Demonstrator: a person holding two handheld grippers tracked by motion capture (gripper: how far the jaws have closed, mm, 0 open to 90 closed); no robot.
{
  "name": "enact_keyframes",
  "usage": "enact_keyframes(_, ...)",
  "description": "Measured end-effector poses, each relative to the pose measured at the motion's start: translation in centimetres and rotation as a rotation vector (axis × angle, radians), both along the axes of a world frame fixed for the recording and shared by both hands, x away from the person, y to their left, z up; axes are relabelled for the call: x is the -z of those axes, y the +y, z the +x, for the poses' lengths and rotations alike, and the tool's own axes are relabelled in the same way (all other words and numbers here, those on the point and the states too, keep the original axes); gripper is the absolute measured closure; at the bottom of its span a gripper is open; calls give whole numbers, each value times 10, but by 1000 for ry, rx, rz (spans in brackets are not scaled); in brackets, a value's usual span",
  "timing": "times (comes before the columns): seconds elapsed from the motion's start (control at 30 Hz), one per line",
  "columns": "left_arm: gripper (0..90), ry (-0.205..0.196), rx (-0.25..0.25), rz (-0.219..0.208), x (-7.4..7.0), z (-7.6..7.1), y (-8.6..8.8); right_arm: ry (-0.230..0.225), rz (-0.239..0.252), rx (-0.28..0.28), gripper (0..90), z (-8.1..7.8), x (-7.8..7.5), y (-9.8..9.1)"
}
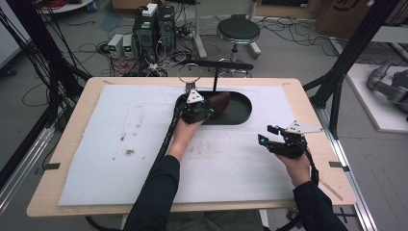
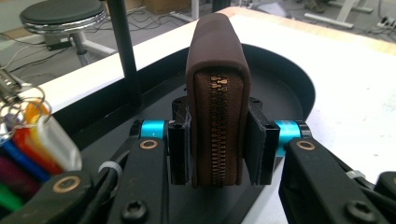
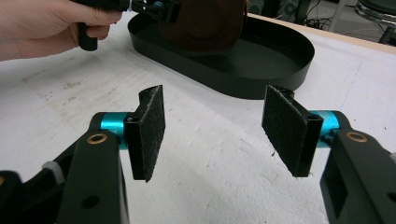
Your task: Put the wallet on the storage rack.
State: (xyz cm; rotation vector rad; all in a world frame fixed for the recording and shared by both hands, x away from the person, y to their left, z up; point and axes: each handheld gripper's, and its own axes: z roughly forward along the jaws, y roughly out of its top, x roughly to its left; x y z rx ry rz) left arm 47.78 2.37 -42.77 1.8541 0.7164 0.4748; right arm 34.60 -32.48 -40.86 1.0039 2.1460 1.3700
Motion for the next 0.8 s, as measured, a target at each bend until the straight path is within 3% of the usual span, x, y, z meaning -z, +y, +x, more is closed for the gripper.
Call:
enact_keyframes(0.4,639,32,6,-15,7,4,0,1,-2,-7,404,-1,0,1)
enact_keyframes(0.8,489,81,-15,-12,9,4,2,3,-2,-11,403,-1,0,1)
